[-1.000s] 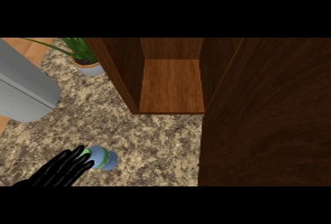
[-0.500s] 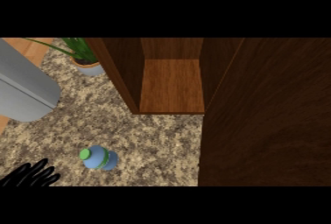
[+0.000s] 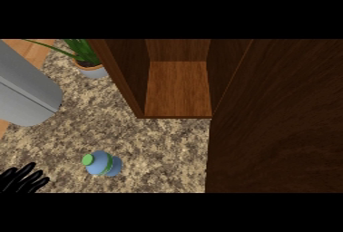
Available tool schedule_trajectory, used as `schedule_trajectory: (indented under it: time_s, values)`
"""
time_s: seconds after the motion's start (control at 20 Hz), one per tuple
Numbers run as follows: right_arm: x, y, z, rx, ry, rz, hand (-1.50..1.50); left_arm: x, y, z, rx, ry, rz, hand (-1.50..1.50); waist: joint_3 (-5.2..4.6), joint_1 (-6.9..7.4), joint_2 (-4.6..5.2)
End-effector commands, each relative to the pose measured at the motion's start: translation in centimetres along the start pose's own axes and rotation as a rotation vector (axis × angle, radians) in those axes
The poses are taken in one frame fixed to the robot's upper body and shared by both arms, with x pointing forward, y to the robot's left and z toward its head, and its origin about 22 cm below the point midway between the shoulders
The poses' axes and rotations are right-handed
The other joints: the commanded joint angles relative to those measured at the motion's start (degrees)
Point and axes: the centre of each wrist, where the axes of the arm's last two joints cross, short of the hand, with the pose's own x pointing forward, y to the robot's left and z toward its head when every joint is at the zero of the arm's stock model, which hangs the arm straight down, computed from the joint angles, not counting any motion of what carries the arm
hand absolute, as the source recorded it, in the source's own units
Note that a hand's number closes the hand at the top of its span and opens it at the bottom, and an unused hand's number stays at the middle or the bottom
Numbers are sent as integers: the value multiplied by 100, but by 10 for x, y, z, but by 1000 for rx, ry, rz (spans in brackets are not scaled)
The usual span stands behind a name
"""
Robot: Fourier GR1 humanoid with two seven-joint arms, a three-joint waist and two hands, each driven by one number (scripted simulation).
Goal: Pick up the bottled water, place it into the cabinet and close the cabinet
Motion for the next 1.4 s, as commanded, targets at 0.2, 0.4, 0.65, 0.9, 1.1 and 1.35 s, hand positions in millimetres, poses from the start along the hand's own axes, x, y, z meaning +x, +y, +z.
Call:
schedule_trajectory:
  time_s: [0.2,0.4,0.65,0.9,1.1,1.35]
  values:
    - [-5,1,12,16,-14,21,-150,-18,31,2,78,-24,-15,-150,-1,-19,0]
    - [-4,-4,-3,6,-28,2,-150,-43,39,-25,81,10,-45,-150,-3,-10,9]
    - [-10,10,-10,8,-19,1,-150,-44,57,-21,69,2,-77,-150,-3,1,9]
    - [-12,0,3,27,-5,14,-150,-59,69,-53,63,20,-124,-150,-3,-19,9]
    - [-9,7,14,44,-14,-13,-150,-90,72,-59,83,59,-91,-150,-5,-35,7]
    - [-13,0,23,41,-29,-16,-150,-101,93,-86,95,108,-101,-150,-5,-77,11]
